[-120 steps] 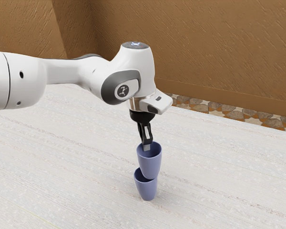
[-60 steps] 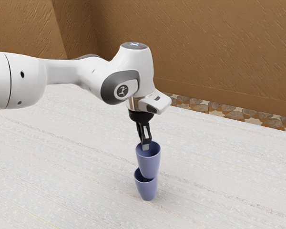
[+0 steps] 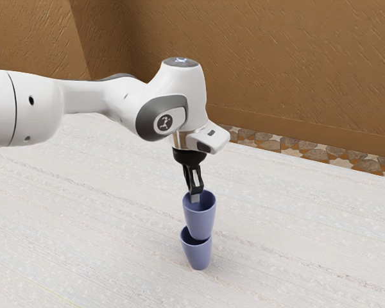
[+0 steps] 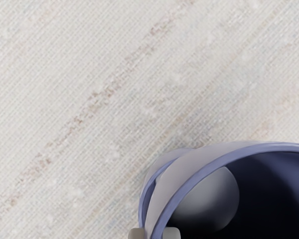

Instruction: Place the left cup onto the right cup

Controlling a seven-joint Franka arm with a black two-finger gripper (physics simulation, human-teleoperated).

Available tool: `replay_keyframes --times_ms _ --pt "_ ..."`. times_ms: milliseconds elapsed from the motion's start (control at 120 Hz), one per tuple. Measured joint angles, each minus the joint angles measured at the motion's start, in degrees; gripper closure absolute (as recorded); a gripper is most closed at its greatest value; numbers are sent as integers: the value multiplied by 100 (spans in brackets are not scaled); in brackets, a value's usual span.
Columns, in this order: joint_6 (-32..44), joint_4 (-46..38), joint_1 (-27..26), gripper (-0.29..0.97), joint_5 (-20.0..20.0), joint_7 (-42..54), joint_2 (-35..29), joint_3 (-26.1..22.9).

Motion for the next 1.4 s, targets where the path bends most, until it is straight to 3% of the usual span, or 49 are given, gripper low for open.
replay_keyframes --times_ms 1400 --pt "158 -247 0 78 -23 -25 -89 0"
